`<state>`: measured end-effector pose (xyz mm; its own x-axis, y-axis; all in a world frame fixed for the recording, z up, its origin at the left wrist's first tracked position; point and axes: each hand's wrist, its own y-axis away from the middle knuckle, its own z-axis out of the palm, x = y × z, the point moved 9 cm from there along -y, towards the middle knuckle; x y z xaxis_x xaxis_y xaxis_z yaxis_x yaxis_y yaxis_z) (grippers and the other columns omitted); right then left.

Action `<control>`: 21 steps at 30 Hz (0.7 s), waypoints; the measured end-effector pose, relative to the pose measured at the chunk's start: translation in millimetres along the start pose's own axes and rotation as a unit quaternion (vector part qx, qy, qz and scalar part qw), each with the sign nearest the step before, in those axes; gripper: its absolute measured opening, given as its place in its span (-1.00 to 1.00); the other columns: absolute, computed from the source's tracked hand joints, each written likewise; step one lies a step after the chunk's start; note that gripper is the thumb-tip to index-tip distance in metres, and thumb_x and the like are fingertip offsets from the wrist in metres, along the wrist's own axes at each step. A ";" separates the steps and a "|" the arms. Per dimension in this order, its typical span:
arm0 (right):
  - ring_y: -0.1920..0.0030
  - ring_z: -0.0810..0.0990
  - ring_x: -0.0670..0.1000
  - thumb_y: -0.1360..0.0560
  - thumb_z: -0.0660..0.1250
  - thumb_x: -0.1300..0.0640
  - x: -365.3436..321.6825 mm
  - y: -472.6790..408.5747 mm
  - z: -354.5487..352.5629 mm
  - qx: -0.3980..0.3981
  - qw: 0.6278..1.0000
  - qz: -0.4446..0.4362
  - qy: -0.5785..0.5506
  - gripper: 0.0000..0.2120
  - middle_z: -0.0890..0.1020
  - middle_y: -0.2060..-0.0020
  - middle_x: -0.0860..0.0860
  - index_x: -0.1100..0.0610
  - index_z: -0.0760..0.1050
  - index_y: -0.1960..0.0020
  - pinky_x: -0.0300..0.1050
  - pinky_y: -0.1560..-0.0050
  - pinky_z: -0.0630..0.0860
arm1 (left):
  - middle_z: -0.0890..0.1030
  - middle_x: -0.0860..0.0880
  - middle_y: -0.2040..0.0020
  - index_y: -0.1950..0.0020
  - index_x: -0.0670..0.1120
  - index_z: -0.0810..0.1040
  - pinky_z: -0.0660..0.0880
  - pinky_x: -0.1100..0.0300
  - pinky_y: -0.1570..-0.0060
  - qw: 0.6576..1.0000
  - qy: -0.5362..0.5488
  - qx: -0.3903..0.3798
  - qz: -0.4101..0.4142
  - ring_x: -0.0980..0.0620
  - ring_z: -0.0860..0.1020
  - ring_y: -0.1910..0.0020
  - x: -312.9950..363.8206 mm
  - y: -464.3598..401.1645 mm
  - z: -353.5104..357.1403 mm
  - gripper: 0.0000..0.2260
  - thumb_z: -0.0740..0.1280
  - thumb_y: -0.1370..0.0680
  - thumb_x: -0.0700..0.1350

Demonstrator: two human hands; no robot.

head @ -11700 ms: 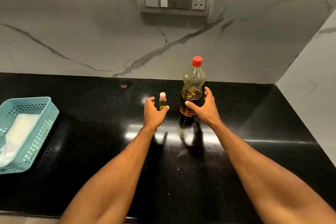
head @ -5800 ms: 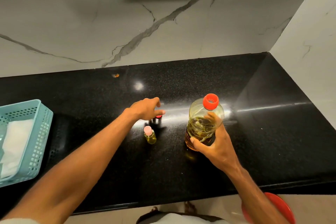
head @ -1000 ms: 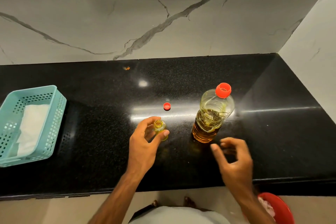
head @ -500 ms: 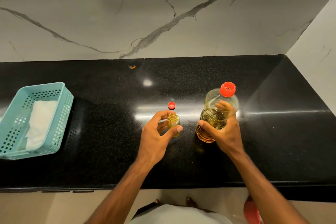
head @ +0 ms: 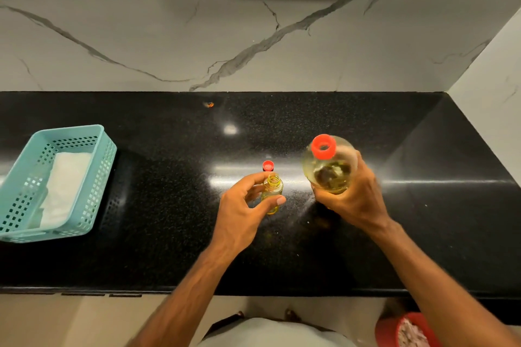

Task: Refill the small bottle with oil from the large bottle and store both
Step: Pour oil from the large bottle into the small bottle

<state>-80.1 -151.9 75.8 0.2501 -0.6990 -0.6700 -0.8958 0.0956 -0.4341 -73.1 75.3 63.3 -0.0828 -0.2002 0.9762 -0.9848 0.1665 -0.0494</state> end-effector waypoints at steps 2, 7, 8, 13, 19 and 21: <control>-0.06 0.55 -0.01 -0.16 0.63 0.04 -6.4 -2.1 -1.6 -0.027 0.998 -0.031 0.050 -0.22 0.55 -0.12 -0.02 0.07 0.38 -0.30 -0.30 -0.04 0.43 | 0.68 0.13 0.00 -0.16 -0.04 0.61 0.52 0.27 -0.15 1.000 -0.006 -0.002 0.010 0.22 0.63 -0.03 4.3 1.0 0.4 -0.62 0.55 -0.36 -0.15; -0.12 0.56 0.12 -0.16 0.57 -0.18 -19.4 -6.1 -7.3 -0.092 0.978 -0.109 0.153 -0.13 0.59 -0.15 0.14 0.16 0.35 -0.33 -0.08 -0.12 0.45 | 0.68 0.14 -0.02 -0.16 0.04 0.60 0.53 0.26 -0.15 0.999 -0.011 -0.011 0.039 0.22 0.62 -0.05 17.1 5.6 1.2 -0.61 0.54 -0.36 -0.03; -0.12 0.56 0.12 -0.17 0.53 -0.22 -19.7 -7.3 -8.8 -0.098 0.974 -0.116 0.168 -0.14 0.59 -0.15 0.13 0.15 0.34 -0.33 -0.07 -0.13 0.44 | 0.68 0.15 -0.02 -0.17 0.05 0.59 0.52 0.27 -0.14 0.999 -0.011 -0.010 0.047 0.22 0.62 -0.05 19.9 6.6 0.8 -0.61 0.52 -0.36 0.00; -0.14 0.58 0.21 -0.13 0.64 -0.07 -16.3 -10.3 -13.5 -0.119 0.958 -0.137 0.223 -0.10 0.59 -0.16 0.18 0.19 0.35 -0.34 0.01 -0.15 0.45 | 0.64 0.25 -0.03 -0.19 0.09 0.57 0.50 0.38 -0.08 0.996 -0.029 -0.011 0.081 0.24 0.61 -0.04 32.9 8.5 1.0 -0.59 0.52 -0.37 0.04; -0.15 0.57 0.19 -0.15 0.62 -0.11 -21.8 -11.2 -17.5 -0.136 0.952 -0.142 0.236 -0.11 0.58 -0.17 0.16 0.17 0.34 -0.34 0.08 -0.13 0.49 | 0.65 0.22 -0.04 -0.18 0.10 0.57 0.53 0.32 -0.07 0.995 -0.037 -0.011 0.092 0.20 0.61 -0.04 38.6 8.8 3.3 -0.62 0.52 -0.39 0.02; -0.15 0.57 0.20 -0.15 0.61 -0.10 -24.2 -12.4 -19.3 -0.139 0.952 -0.140 0.236 -0.11 0.58 -0.17 0.17 0.18 0.34 -0.35 0.10 -0.13 0.50 | 0.65 0.21 -0.03 -0.18 0.11 0.57 0.54 0.30 -0.06 0.995 -0.038 -0.013 0.090 0.20 0.61 -0.04 38.1 8.5 3.7 -0.62 0.52 -0.39 0.01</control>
<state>-82.1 -149.9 109.0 0.3591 -0.9162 -0.1777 -0.8972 -0.2864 -0.3361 -85.2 65.5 99.3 -0.2702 -0.2381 0.9329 -0.9488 0.2306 -0.2159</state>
